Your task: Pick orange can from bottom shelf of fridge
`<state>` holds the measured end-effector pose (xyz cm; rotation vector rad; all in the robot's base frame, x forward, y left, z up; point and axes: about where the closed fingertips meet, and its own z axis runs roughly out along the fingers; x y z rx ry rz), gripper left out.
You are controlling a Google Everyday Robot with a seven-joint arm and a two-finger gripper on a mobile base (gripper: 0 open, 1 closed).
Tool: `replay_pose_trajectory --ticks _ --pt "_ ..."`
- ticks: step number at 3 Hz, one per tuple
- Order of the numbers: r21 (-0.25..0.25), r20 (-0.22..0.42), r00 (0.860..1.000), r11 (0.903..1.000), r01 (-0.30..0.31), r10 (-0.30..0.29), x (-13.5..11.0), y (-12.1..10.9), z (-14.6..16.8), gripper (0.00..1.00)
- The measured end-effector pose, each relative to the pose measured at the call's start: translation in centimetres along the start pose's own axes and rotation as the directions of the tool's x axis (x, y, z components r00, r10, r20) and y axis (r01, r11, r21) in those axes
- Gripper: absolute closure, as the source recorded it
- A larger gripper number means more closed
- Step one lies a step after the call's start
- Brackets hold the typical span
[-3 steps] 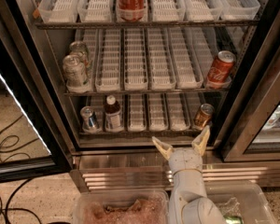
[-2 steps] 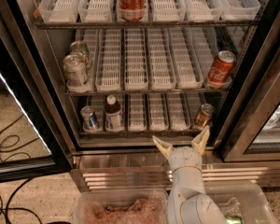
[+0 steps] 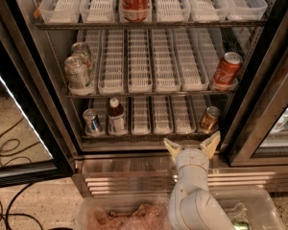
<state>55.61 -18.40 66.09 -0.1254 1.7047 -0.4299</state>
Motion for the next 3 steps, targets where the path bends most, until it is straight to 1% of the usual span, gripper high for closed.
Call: replay_pose_trajectory --ticks 1,2,3 --pt "0.0 0.0 1.0 1.0 0.0 0.0 0.0 0.0 0.0 0.0" --pt "0.025 -0.015 1.0 0.9996 0.014 -0.014 0.2 0.3 1.1 0.0" --pt "0.094 -0.053 0.998 0.9946 0.044 -0.039 0.9 0.8 3.5 0.0"
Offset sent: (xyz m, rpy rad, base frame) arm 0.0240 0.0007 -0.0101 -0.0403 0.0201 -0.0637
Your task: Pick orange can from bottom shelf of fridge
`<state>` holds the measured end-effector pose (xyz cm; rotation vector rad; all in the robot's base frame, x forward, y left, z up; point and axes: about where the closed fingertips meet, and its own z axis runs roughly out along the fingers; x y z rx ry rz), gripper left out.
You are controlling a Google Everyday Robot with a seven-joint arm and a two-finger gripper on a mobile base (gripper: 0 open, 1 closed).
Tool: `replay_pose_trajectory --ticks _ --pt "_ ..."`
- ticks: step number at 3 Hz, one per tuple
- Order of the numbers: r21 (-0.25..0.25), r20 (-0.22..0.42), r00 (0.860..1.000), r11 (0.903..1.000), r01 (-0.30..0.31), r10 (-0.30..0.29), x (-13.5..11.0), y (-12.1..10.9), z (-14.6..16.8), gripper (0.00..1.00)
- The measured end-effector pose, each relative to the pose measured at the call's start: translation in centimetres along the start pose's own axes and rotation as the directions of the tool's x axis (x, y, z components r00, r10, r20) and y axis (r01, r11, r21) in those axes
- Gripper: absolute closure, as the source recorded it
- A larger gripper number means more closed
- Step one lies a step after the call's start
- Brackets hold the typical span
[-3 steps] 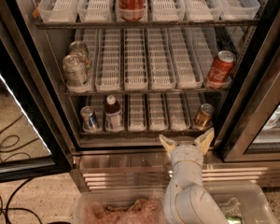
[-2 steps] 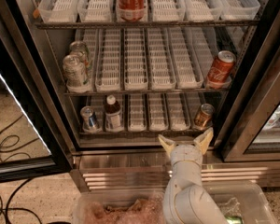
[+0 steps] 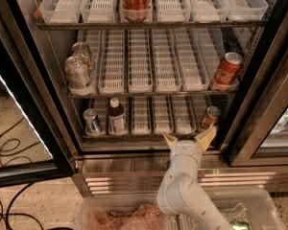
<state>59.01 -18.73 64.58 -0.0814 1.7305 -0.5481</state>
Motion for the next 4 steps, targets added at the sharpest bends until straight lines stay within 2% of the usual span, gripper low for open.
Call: replay_pose_trajectory --ticks 1,3,4 --pt "0.092 -0.1 0.995 0.9953 0.029 -0.02 2.0 0.7 3.5 0.0" --pt "0.1 -0.115 0.993 0.9946 0.028 -0.016 2.3 0.6 3.9 0.0" --pt "0.18 -0.191 0.982 0.9827 0.041 -0.006 3.4 0.0 5.1 0.0"
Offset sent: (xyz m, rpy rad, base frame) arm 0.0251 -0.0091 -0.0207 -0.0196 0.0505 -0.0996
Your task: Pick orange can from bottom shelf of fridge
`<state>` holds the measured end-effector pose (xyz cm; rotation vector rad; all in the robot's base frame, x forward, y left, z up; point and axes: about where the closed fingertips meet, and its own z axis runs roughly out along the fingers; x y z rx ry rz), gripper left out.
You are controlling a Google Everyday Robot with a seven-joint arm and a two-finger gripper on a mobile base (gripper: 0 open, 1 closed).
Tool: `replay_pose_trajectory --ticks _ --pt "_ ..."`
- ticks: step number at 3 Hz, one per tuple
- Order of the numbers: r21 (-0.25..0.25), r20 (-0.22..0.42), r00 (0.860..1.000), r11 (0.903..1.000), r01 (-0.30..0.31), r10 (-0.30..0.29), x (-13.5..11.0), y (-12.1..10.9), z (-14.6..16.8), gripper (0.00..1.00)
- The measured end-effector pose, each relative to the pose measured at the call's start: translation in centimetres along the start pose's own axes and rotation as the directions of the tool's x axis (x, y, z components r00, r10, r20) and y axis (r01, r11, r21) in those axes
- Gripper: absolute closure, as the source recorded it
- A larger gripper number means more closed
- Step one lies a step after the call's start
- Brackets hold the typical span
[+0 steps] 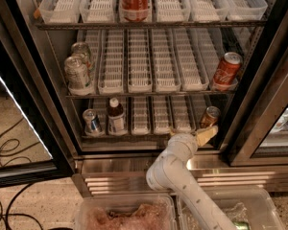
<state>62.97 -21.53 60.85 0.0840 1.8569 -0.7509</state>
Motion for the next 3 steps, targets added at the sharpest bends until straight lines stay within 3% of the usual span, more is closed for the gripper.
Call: replay_pose_trajectory --ticks 1,2,3 --pt "0.03 -0.036 0.999 0.9996 0.002 -0.001 0.5 -0.23 0.33 0.0" --pt "0.03 -0.036 0.999 0.9996 0.002 -0.001 0.5 -0.23 0.33 0.0" --pt "0.06 -0.044 0.999 0.9982 -0.004 0.007 0.13 -0.39 0.49 0.0"
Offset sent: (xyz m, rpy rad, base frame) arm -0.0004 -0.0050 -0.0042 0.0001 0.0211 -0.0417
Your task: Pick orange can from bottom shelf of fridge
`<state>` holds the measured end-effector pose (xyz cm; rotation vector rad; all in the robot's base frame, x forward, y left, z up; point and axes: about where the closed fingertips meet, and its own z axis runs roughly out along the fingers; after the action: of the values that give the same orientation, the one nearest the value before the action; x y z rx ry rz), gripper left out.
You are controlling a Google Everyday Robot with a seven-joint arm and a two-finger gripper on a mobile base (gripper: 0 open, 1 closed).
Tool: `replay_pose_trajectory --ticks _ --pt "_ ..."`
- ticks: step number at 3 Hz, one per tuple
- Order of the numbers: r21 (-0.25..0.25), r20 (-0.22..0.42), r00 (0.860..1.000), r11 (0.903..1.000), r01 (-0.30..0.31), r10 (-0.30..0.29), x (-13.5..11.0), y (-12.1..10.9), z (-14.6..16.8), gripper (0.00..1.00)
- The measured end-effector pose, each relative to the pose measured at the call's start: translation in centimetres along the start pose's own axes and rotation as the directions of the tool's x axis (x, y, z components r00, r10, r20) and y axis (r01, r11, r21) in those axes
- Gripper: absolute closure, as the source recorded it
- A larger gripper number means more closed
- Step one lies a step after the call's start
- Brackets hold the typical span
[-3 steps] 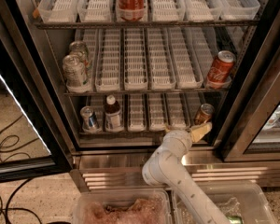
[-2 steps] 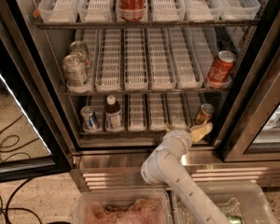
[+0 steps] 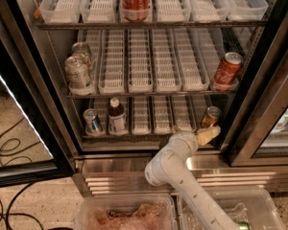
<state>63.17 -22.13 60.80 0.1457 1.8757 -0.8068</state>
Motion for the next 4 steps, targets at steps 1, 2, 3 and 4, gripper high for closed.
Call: replay_pose_trajectory --ticks 1,2,3,4 --pt "0.0 0.0 1.0 1.0 0.0 0.0 0.0 0.0 0.0 0.0" --pt "0.033 0.055 0.998 0.9989 -0.033 0.031 -0.9 -1.1 -0.7 0.0" --pt "0.034 0.055 0.998 0.9989 -0.033 0.031 -0.9 -1.1 -0.7 0.0" --pt "0.087 0.068 0.997 0.9955 -0.036 0.03 -1.2 -1.6 0.0 0.0"
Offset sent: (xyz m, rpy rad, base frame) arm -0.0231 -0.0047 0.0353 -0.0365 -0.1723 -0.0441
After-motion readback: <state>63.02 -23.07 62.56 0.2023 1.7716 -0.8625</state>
